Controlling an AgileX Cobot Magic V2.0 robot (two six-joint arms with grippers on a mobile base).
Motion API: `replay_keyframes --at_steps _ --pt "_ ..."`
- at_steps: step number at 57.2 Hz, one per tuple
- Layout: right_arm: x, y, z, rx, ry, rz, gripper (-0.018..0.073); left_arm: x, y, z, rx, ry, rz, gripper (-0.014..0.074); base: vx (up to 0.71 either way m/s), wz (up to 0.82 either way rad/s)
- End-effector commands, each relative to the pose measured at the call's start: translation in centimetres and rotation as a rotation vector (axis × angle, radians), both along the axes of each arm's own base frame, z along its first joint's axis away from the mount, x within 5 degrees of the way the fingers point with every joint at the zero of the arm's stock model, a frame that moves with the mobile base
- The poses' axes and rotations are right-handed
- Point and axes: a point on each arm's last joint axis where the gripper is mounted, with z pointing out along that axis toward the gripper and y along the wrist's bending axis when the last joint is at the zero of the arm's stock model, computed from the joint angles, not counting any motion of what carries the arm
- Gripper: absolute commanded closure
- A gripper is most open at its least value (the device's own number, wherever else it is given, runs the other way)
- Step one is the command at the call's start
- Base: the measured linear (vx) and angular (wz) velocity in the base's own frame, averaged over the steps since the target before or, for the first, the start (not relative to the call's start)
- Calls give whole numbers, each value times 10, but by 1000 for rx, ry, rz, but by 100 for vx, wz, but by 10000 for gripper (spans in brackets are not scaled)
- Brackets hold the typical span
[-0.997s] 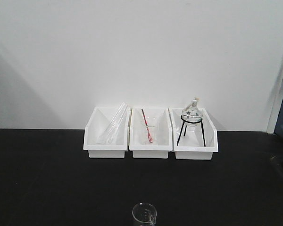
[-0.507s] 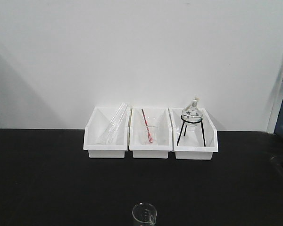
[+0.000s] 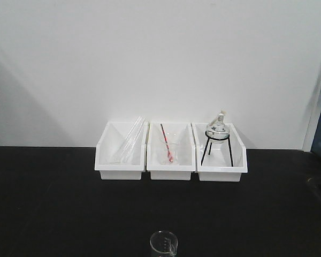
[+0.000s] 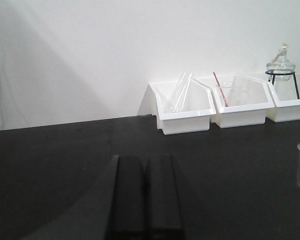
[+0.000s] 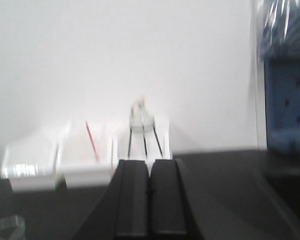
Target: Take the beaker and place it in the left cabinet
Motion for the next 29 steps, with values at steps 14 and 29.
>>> replay_keyframes --at_steps 14,29 --pt "-9 -3 27 208 -228 41 568 -1 0 3 -22 -83 1 595 0 0" --pt "-6 -2 60 132 -182 23 547 -1 0 3 -22 -83 1 595 0 0"
